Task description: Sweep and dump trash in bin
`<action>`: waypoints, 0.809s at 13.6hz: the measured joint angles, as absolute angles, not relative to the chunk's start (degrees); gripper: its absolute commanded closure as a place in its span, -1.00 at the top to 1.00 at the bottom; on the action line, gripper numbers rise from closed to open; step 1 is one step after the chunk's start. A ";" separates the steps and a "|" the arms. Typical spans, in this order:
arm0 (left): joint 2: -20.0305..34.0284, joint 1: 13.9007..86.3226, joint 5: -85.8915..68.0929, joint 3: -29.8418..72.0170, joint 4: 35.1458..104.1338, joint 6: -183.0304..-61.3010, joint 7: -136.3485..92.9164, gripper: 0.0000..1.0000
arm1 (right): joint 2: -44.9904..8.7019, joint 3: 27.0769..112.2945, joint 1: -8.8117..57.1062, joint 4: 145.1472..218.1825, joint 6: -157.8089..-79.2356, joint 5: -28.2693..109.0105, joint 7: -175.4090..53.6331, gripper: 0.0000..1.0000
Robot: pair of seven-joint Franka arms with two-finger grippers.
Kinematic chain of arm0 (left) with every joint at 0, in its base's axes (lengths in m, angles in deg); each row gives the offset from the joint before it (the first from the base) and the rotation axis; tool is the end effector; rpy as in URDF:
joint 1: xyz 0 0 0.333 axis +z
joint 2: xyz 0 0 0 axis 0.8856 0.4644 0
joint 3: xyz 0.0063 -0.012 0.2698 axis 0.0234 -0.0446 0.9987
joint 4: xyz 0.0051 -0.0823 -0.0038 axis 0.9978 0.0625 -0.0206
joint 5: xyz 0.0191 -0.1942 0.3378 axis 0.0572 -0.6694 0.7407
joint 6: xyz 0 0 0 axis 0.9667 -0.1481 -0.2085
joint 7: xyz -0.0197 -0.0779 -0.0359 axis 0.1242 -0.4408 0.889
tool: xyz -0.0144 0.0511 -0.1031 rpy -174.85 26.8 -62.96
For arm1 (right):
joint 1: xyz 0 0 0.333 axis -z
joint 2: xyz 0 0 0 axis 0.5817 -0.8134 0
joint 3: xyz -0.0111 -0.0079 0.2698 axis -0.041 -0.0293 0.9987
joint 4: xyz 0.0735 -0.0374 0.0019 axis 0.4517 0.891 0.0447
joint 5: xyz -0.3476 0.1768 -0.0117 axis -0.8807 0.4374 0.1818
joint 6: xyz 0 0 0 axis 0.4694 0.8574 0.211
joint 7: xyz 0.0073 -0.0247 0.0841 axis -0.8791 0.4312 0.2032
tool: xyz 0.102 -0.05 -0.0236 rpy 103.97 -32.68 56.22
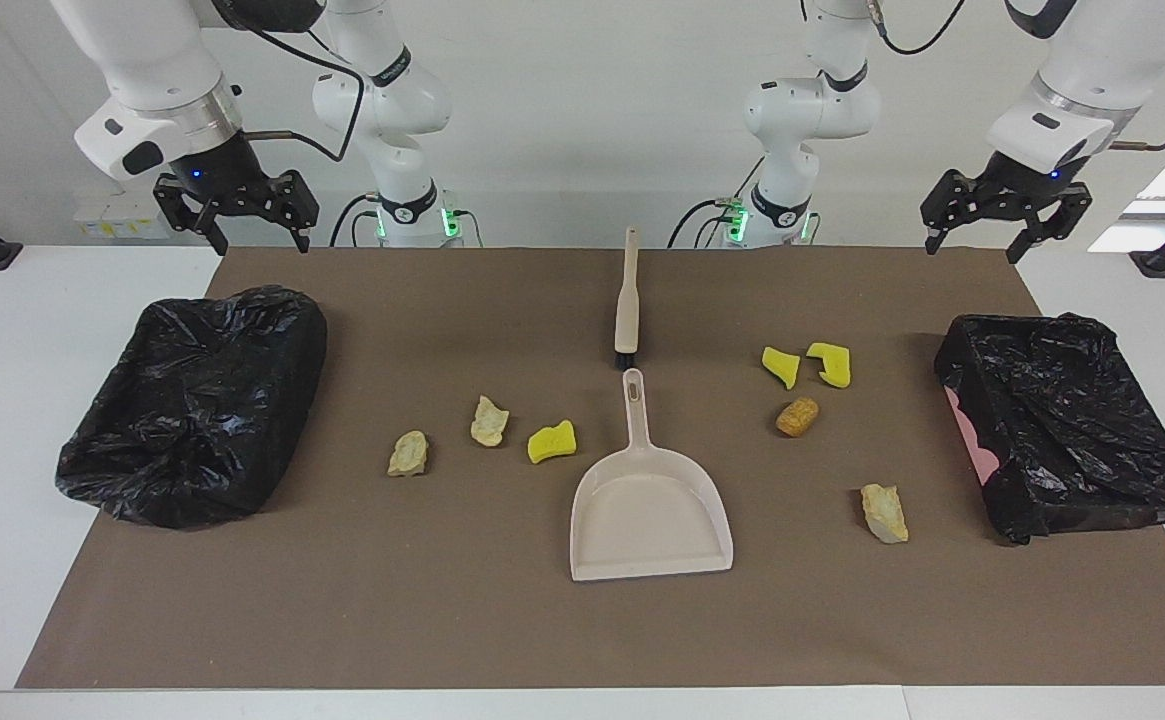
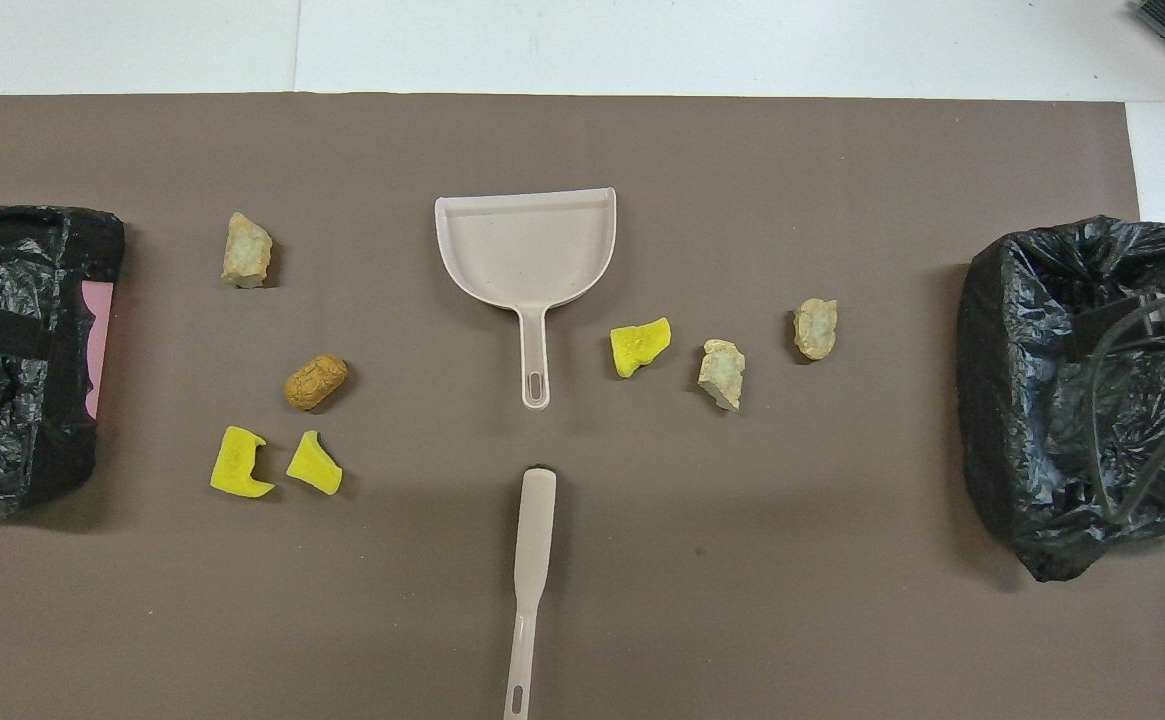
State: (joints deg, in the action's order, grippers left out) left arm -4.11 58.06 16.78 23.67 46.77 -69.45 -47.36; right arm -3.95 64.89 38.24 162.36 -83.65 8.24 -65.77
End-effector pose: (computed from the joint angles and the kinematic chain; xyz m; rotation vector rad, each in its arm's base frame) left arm 0.5368 -0.0434 0.6043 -3.1067 0.4056 -0.0123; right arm 0.5427 -0.0061 0.5952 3.1152 0.0757 -0.0793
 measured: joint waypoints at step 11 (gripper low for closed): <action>-6.91 56.04 16.66 23.40 52.11 -69.87 -47.23 1.00 | -3.23 65.09 38.18 163.41 -82.35 9.01 -65.77 1.00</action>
State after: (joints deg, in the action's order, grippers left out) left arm -6.91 56.04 16.66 23.40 52.11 -69.87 -47.23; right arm -3.23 65.09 38.18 163.41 -82.35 9.01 -65.77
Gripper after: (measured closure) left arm 0.000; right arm 0.000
